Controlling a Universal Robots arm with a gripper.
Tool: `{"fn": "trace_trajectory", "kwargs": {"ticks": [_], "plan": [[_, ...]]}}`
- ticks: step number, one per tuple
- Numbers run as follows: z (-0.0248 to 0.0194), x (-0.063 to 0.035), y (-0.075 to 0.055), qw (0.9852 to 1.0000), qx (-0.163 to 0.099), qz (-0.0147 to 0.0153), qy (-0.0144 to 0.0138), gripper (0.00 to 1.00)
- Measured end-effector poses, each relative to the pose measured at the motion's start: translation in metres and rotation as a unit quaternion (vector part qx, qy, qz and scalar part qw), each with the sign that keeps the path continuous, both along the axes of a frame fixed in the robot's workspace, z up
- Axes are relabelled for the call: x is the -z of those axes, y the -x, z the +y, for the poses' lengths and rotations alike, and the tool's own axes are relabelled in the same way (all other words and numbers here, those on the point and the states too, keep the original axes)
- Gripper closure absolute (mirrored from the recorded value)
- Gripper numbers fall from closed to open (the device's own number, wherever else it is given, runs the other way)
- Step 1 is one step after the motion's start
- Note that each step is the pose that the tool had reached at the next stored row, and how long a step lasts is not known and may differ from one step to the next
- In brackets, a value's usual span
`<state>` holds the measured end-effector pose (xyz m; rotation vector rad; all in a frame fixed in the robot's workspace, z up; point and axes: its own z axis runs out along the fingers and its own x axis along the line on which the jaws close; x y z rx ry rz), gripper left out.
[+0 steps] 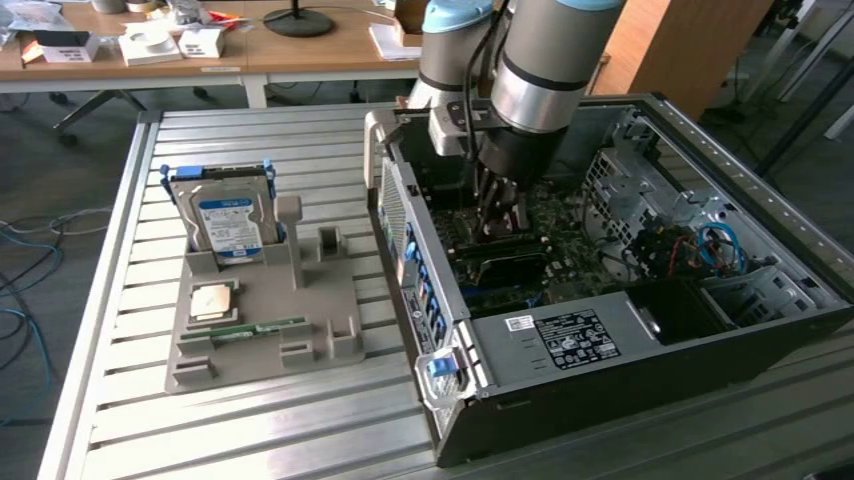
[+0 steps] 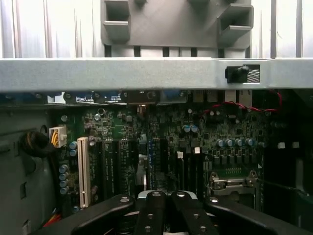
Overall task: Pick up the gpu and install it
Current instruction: 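Press down on the gpu until it lock into place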
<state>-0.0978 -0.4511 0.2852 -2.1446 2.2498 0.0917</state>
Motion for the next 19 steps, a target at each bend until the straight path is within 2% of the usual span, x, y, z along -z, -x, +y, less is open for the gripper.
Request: {"fn": "trace_trajectory", "kwargs": {"ticks": [19], "plan": [[0.0002,0.0000,-0.0075,1.0000,0.000,0.0000,-0.0005,0.90]]}}
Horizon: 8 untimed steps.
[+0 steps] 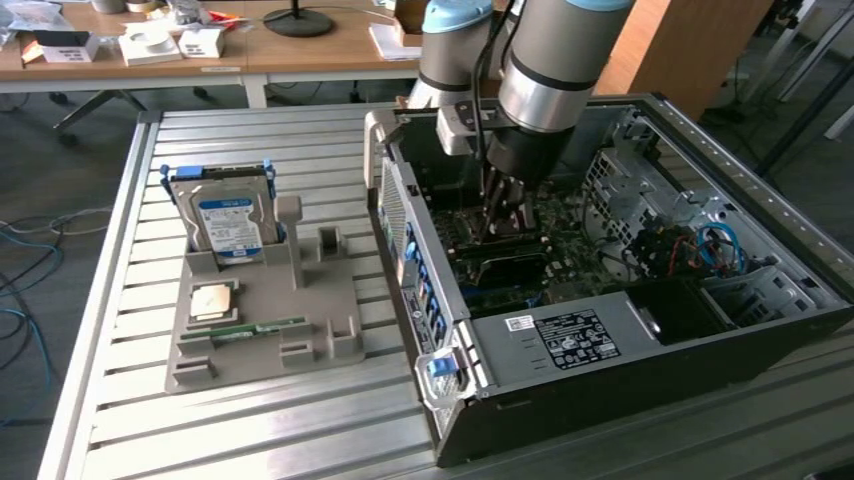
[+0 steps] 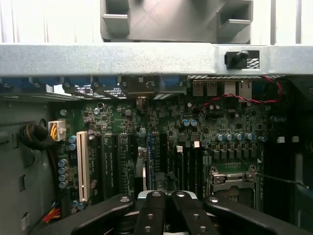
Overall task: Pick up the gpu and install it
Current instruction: 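Press down on the gpu until it lock into place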
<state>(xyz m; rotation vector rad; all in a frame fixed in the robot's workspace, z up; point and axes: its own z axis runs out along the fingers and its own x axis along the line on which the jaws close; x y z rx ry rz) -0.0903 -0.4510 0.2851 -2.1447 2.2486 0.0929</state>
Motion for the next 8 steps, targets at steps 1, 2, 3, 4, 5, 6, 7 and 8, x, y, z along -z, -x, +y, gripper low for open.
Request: {"fn": "trace_trajectory", "kwargs": {"ticks": [1,2,3,4,5,6,7,8], "plan": [[0.0000,0.0000,-0.0001,1.0000,0.000,0.0000,0.0000,0.90],[0.0000,0.0000,-0.0002,1.0000,-0.001,0.0000,0.0000,0.90],[0.0000,0.0000,-0.0003,1.0000,-0.001,0.0000,0.0000,0.90],[0.0000,0.0000,-0.0006,1.0000,-0.001,0.0000,0.0000,0.90],[0.0000,0.0000,-0.0009,1.0000,-0.002,0.0000,0.0000,0.90],[0.0000,0.0000,-0.0014,1.0000,-0.002,0.0001,0.0000,0.90],[0.0001,0.0000,-0.0024,1.0000,-0.002,0.0001,0.0000,0.90],[0.0001,0.0000,-0.0039,1.0000,-0.002,0.0000,0.0000,0.90]]}}
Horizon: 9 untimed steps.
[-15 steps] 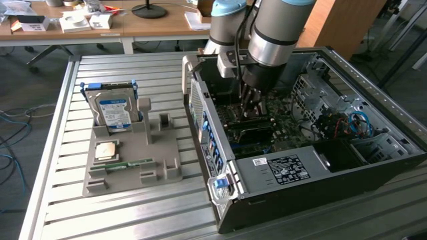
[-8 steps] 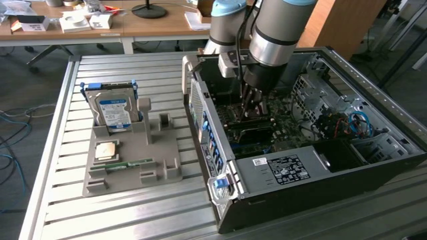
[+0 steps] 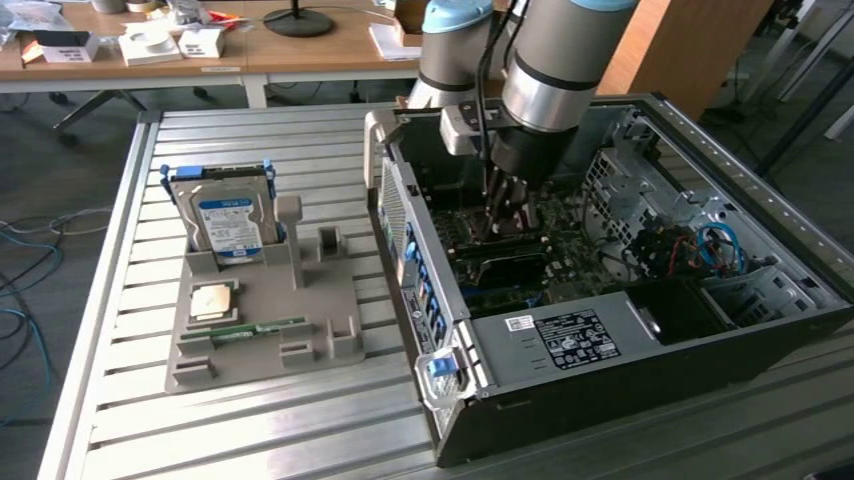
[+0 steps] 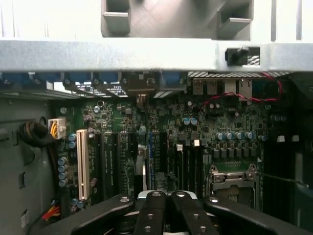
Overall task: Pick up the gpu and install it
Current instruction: 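Press down on the gpu until it lock into place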
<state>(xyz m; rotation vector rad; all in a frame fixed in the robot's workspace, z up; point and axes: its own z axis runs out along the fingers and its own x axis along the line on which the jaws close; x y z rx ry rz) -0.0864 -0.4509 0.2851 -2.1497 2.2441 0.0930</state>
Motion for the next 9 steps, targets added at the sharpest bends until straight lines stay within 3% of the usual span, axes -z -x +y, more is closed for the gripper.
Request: {"fn": "trace_trajectory", "kwargs": {"ticks": [9], "plan": [[-0.0001,0.0000,-0.0035,1.0000,0.000,0.0000,0.0000,0.90]]}}
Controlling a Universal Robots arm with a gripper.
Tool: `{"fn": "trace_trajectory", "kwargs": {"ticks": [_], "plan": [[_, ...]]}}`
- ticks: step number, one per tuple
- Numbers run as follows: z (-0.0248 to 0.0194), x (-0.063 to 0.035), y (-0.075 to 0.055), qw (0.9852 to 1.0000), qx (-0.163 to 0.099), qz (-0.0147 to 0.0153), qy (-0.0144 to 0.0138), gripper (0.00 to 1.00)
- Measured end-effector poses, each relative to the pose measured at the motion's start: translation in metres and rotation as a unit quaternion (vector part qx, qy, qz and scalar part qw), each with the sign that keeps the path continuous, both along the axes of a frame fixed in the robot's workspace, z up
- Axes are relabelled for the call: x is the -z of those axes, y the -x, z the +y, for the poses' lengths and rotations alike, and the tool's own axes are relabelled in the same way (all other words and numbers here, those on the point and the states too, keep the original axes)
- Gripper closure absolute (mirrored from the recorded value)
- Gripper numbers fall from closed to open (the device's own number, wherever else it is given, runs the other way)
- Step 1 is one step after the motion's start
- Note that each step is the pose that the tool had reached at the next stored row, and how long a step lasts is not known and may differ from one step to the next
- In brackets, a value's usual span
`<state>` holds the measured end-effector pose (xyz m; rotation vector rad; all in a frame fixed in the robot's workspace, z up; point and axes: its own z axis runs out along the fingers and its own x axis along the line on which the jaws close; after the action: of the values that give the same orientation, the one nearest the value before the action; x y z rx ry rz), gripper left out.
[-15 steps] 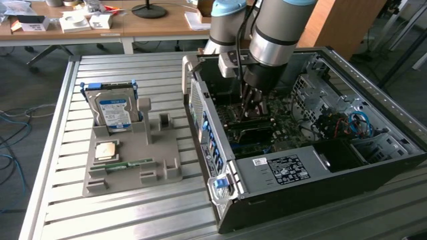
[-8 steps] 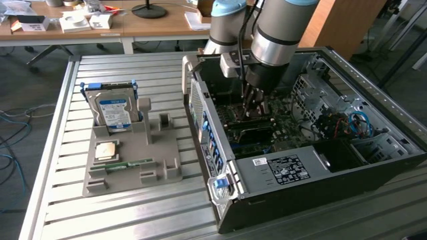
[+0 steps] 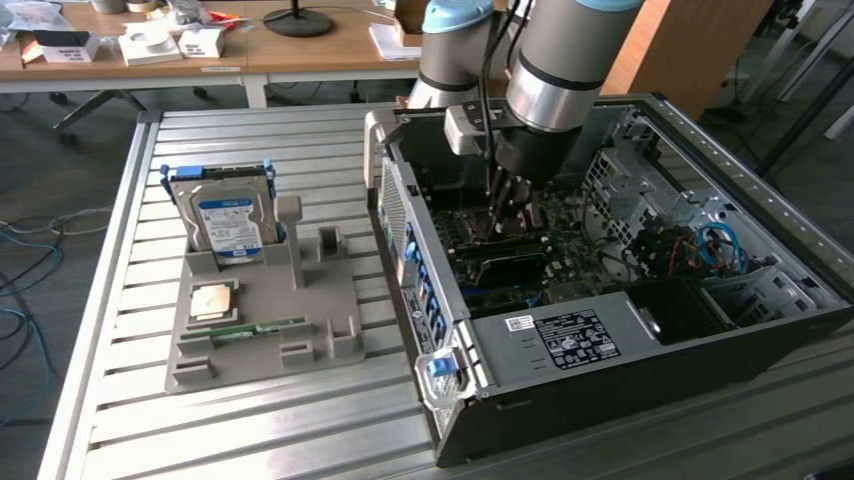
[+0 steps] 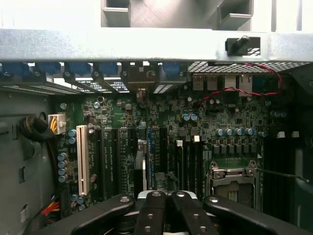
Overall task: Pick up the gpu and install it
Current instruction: 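Press down on the gpu until it lock into place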
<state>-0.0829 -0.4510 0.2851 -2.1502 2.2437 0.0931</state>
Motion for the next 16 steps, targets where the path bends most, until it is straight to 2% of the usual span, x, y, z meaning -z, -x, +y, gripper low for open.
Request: {"fn": "trace_trajectory", "kwargs": {"ticks": [8,12,16], "plan": [[-0.0019,0.0002,-0.0002,1.0000,0.000,-0.0001,-0.0003,0.90],[-0.0020,0.0026,-0.0003,1.0000,0.000,-0.0034,-0.0015,0.90],[-0.0020,0.0034,-0.0002,1.0000,0.000,-0.0039,-0.0016,0.90]]}}
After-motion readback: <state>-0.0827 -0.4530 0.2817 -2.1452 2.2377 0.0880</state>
